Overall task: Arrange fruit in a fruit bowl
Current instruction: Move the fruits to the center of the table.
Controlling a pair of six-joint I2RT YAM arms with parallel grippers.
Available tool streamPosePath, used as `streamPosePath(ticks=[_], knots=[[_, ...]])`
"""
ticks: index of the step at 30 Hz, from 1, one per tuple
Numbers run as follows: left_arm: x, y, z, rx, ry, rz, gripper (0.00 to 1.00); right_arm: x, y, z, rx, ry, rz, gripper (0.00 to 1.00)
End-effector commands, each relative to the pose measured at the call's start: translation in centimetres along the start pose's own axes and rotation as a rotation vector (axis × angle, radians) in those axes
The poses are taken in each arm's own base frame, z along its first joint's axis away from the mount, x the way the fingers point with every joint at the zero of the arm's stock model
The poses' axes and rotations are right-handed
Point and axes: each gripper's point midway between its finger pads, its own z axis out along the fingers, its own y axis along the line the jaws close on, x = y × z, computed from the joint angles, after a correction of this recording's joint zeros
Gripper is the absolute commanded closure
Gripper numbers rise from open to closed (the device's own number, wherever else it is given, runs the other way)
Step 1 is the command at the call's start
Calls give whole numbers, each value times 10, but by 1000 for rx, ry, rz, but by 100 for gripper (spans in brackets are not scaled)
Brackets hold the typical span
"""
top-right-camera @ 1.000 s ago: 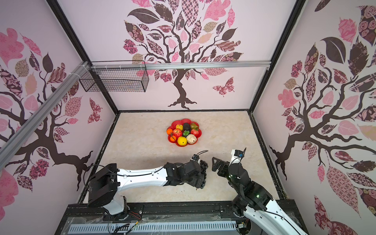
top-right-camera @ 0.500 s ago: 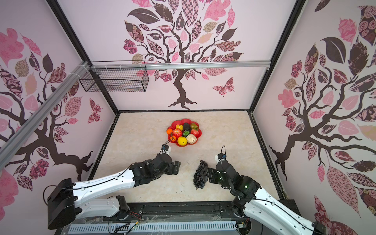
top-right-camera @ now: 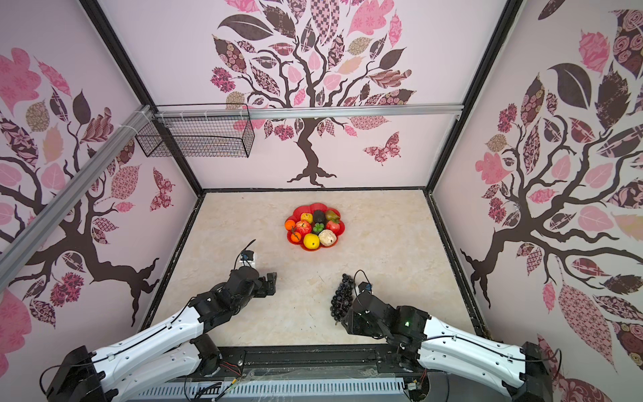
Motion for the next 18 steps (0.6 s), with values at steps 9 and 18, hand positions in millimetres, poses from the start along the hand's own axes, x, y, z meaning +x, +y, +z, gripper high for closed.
streamPosePath(ticks=[9, 18], knots=[[-5, 6, -9, 43, -107, -17, 2, 20, 14, 27, 10, 56, -6, 71], [-9, 6, -17, 69, -140, -36, 2, 5, 11, 42, 57, -27, -4, 76]])
